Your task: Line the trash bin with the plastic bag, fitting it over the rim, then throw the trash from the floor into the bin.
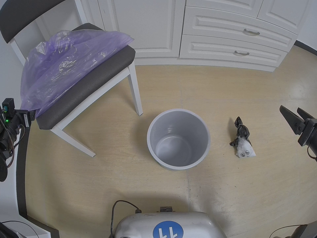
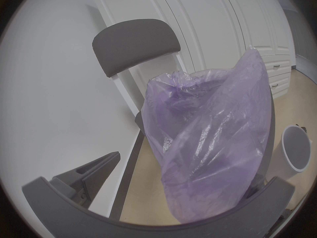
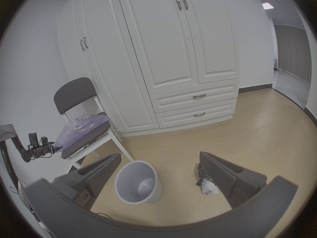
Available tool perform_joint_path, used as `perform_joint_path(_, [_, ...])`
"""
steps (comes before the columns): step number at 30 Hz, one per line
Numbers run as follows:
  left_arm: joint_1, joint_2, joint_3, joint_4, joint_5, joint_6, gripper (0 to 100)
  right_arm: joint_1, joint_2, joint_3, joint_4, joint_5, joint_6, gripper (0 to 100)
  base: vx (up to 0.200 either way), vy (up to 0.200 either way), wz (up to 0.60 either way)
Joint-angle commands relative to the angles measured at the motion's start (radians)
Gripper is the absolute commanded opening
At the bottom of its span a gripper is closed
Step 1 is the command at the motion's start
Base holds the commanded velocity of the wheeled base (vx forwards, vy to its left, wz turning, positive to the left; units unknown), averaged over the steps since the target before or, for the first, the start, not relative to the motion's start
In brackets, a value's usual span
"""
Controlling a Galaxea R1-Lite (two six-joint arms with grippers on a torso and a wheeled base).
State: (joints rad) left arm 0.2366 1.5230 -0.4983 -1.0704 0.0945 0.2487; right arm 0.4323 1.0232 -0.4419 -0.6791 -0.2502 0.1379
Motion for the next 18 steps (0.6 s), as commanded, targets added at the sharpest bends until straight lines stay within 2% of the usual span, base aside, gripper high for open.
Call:
perform_joint_path(1, [0.004,0.026,-0.022,0.0,0.001,-0.003,100,0.0,-0.005,0.0,0.0,0.0,-0.001,100,0.0,0.0,0.0])
perform_joint_path(11, [0.012,0.06,-0.023,-0.008,0.004,-0.014,100,0.0,-0.008,0.0,0.0,-0.001,0.0,100,0.0,0.0,0.0])
perform_joint_path(18, [0.04,0.069,-0.025,-0.086,0.001,-0.012,100,0.0,-0.005,-0.001,0.0,0.0,0.0,100,0.0,0.0,0.0])
